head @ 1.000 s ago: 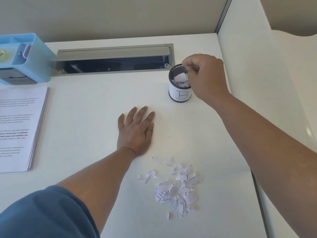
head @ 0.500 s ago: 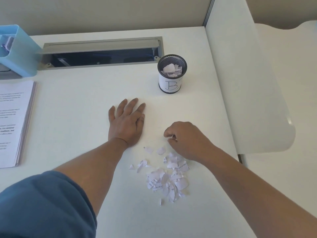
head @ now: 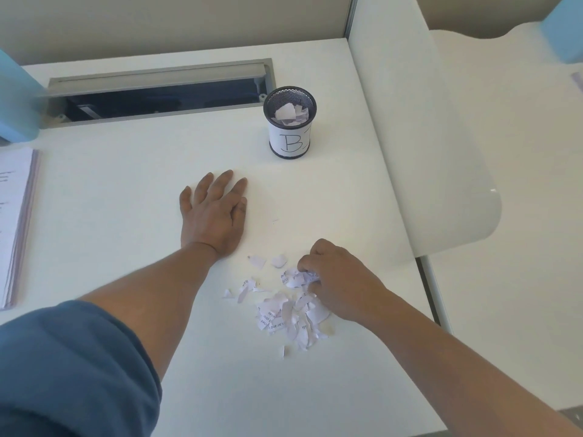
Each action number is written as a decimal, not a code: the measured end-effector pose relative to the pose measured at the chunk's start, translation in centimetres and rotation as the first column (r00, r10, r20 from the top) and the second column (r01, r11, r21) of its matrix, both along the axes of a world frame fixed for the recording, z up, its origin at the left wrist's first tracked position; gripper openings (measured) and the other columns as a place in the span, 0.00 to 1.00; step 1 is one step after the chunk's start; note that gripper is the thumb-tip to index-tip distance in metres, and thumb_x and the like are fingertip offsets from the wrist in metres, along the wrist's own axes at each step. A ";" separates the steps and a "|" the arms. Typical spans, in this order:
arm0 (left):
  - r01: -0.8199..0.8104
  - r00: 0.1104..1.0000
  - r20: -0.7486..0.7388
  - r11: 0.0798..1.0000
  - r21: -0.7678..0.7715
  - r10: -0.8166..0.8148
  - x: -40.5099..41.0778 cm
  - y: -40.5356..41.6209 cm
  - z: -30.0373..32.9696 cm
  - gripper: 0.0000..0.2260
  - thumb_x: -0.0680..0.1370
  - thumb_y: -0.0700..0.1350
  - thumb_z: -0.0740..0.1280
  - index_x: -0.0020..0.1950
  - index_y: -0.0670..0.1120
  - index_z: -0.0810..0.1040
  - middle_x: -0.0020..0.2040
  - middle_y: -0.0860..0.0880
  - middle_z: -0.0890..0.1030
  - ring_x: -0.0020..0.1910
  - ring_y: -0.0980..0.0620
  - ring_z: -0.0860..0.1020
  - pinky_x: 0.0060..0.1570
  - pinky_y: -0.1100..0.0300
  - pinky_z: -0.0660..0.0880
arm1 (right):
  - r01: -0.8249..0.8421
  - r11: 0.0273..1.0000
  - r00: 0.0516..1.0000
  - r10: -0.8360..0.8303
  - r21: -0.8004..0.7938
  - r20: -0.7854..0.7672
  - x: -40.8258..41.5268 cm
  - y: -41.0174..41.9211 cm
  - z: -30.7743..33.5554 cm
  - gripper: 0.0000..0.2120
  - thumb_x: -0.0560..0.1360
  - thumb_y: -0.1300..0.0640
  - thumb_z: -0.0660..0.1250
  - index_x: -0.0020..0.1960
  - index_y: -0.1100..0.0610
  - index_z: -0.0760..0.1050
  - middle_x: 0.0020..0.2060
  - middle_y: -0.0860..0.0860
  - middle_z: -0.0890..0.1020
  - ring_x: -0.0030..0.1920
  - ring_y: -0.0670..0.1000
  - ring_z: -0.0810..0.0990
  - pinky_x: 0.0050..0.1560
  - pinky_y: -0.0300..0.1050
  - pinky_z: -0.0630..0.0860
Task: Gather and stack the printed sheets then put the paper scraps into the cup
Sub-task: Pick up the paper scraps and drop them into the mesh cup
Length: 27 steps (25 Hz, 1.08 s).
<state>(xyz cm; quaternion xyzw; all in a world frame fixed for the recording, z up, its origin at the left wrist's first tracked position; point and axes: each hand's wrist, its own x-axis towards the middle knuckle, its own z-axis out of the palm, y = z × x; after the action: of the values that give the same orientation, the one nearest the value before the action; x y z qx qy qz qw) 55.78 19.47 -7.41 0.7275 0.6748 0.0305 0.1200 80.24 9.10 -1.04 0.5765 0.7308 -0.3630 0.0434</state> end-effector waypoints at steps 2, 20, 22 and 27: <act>0.002 1.000 0.002 1.000 -0.001 -0.002 0.0 0.0 0.0 0.22 0.86 0.57 0.49 0.81 0.61 0.63 0.83 0.55 0.58 0.82 0.47 0.51 0.79 0.42 0.43 | 0.008 1.000 1.000 -0.007 0.023 -0.011 -0.2 0.1 -0.3 0.11 0.80 0.62 0.61 0.58 0.54 0.79 0.53 0.49 0.73 0.49 0.55 0.75 0.48 0.51 0.77; 0.000 0.999 0.036 1.000 0.002 0.000 -0.1 0.0 0.2 0.21 0.86 0.55 0.51 0.80 0.60 0.64 0.83 0.55 0.59 0.83 0.46 0.51 0.79 0.41 0.43 | 0.515 0.821 0.801 -0.358 0.248 -0.480 -0.2 14.3 6.6 0.03 0.76 0.57 0.73 0.44 0.54 0.85 0.28 0.40 0.79 0.30 0.40 0.73 0.34 0.32 0.68; 0.002 0.999 0.043 1.000 0.001 -0.002 -0.1 0.0 0.1 0.21 0.86 0.55 0.51 0.80 0.60 0.65 0.83 0.55 0.59 0.82 0.46 0.52 0.79 0.41 0.43 | 0.537 0.776 0.807 -0.359 0.331 -0.468 -0.5 17.3 6.9 0.03 0.76 0.58 0.72 0.45 0.54 0.84 0.31 0.42 0.78 0.31 0.41 0.72 0.33 0.32 0.67; 0.007 0.999 0.040 1.000 0.001 -0.007 -0.1 0.1 0.1 0.23 0.84 0.57 0.47 0.79 0.60 0.65 0.83 0.55 0.60 0.82 0.46 0.52 0.79 0.39 0.44 | 0.438 0.774 0.890 -0.303 0.457 -0.340 -1.5 22.1 6.8 0.07 0.78 0.57 0.67 0.48 0.57 0.83 0.41 0.53 0.85 0.41 0.52 0.80 0.42 0.40 0.76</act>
<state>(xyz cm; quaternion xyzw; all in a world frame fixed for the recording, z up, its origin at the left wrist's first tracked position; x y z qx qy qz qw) 55.68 19.54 -7.26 0.7294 0.6695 0.0449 0.1332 78.70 31.25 5.77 0.6498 0.6717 -0.2209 -0.2788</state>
